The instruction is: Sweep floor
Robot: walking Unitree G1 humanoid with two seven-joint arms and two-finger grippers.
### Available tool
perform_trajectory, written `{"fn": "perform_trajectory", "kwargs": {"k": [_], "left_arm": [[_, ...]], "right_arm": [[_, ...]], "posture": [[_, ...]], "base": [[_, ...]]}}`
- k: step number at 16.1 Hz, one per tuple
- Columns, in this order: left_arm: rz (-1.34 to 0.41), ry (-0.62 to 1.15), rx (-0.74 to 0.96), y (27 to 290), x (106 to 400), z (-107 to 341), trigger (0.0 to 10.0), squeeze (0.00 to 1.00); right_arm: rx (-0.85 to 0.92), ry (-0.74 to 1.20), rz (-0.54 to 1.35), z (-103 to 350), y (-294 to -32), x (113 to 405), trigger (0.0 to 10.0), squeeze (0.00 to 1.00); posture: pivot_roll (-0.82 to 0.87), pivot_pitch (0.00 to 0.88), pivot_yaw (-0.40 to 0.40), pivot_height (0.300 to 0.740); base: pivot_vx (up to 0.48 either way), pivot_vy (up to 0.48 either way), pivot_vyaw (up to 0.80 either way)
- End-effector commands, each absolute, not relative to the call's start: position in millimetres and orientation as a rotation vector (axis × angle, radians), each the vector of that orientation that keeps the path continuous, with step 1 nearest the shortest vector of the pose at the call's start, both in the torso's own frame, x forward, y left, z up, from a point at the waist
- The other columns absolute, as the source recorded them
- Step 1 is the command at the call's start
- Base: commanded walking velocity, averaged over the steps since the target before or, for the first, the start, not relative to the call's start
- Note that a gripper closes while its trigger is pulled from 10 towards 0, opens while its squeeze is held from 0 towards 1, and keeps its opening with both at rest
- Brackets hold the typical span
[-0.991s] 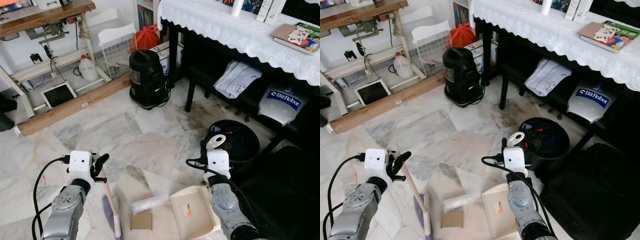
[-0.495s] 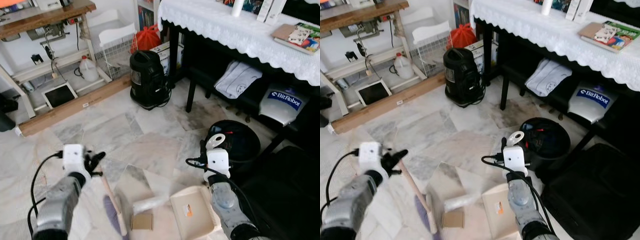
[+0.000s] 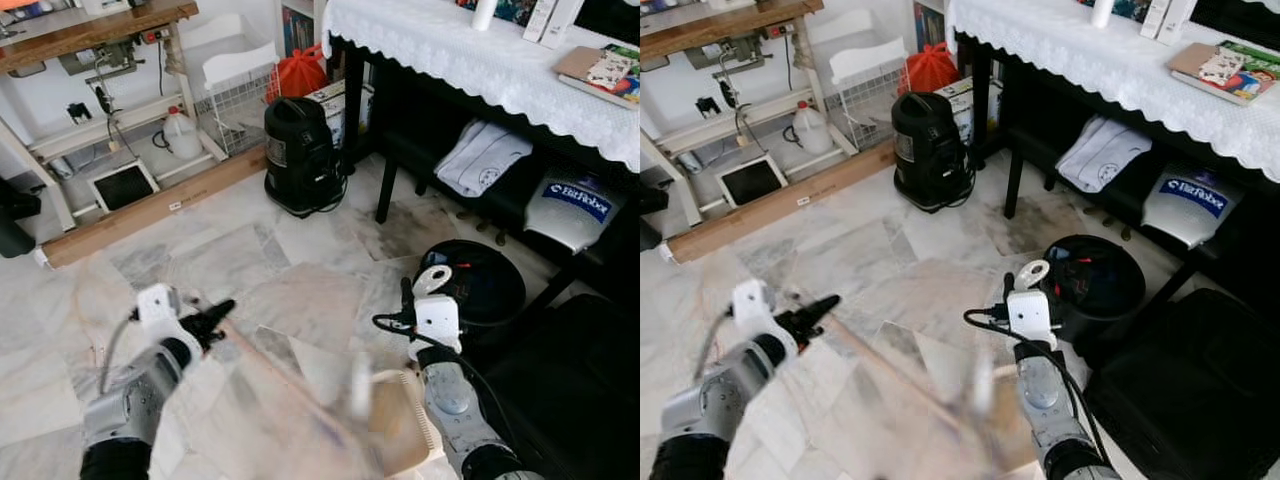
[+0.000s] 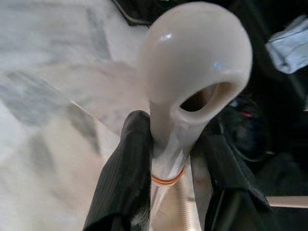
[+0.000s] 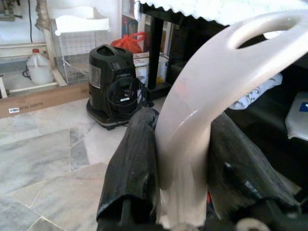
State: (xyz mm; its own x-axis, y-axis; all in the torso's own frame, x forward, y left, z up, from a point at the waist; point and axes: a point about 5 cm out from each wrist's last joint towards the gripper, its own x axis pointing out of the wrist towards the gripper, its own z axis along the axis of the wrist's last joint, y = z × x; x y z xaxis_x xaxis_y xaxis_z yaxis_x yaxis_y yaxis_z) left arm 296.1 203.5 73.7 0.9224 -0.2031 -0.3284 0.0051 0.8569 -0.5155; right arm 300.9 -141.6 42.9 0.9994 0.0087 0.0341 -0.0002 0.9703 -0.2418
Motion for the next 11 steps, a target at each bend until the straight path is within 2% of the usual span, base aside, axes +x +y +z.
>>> {"fn": "perform_trajectory", "kwargs": {"k": [1,7,9,11], "left_arm": [[-0.144,0.353,-0.623,201.8,299.1,82.6,10.0,0.0],[-0.147,0.319,-0.564,203.4,301.8,92.9,10.0,0.0],[-0.138,0.284,-0.519,209.2,301.2,105.2,10.0,0.0],[-0.151,0.232,-0.454,216.0,296.8,122.6,10.0,0.0]], "right_arm": [[-0.231,0.108,-0.012,18.1,-145.4,287.0,10.0,0.0],[-0.228,0.1,-0.015,20.3,-146.4,289.1,10.0,0.0],[-0.191,0.085,-0.03,23.4,-148.1,290.8,10.0,0.0],[-0.048,0.091,-0.086,28.2,-153.3,296.9,10.0,0.0]], "posture": [[0.01,0.153,0.038,0.74],[0.01,0.144,0.039,0.74],[0.01,0.137,0.04,0.74],[0.02,0.127,0.042,0.74]], "base": [[0.0,0.0,0.0],[0.0,0.0,0.0],[0.0,0.0,0.0],[0.0,0.0,0.0]]}}
